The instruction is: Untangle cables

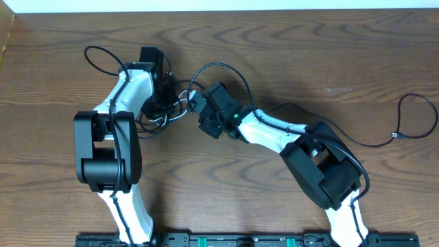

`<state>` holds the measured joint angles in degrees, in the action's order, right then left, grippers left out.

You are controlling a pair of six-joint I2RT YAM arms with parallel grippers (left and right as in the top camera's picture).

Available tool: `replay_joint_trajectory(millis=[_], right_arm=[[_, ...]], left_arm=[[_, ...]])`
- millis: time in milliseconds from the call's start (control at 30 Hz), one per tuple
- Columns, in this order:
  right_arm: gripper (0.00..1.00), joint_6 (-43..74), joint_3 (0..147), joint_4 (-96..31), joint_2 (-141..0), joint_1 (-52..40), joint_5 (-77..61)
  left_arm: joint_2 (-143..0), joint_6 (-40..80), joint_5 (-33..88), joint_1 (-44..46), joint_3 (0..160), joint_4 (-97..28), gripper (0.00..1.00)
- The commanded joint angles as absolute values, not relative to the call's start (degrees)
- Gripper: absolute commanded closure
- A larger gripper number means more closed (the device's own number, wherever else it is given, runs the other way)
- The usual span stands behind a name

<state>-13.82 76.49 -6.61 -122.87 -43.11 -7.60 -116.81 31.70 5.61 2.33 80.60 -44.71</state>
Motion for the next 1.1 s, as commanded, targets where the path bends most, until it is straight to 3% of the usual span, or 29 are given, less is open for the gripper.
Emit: replay_joint_trajectory(millis=[0, 67, 267, 633, 767, 1067], right_arm=[[0.92, -9.72, 78.30, -12.64, -124.16, -43.27, -6.44], [0.99, -8.93, 81.36, -18.61, -123.96, -43.22, -7.31], [0.99, -10.96, 90.78, -37.21, -123.96, -42.92, -6.46], [0.99, -14.02, 91.13, -46.50, -123.98, -42.24, 5.08], [0.99, -14.00, 91.13, -50.06, -123.98, -41.71, 6.00], [0.99, -14.00, 91.13, -58.46, -123.98, -38.57, 6.33]], left_arm=[[-118.10, 32.03, 4.03, 1.89, 80.47, -44.86, 0.88], [-118.10, 32.03, 4.03, 1.89, 80.47, -44.86, 0.88], [-118.10, 32.03, 4.03, 1.89, 80.47, -44.86, 0.88], [-118.10, 32.01, 4.01, 1.50, 80.47, -44.86, 0.86], [-118.10, 32.03, 4.03, 0.62, 80.47, -44.86, 0.68], [-118.10, 32.03, 3.99, -0.36, 80.47, -44.84, 0.66]])
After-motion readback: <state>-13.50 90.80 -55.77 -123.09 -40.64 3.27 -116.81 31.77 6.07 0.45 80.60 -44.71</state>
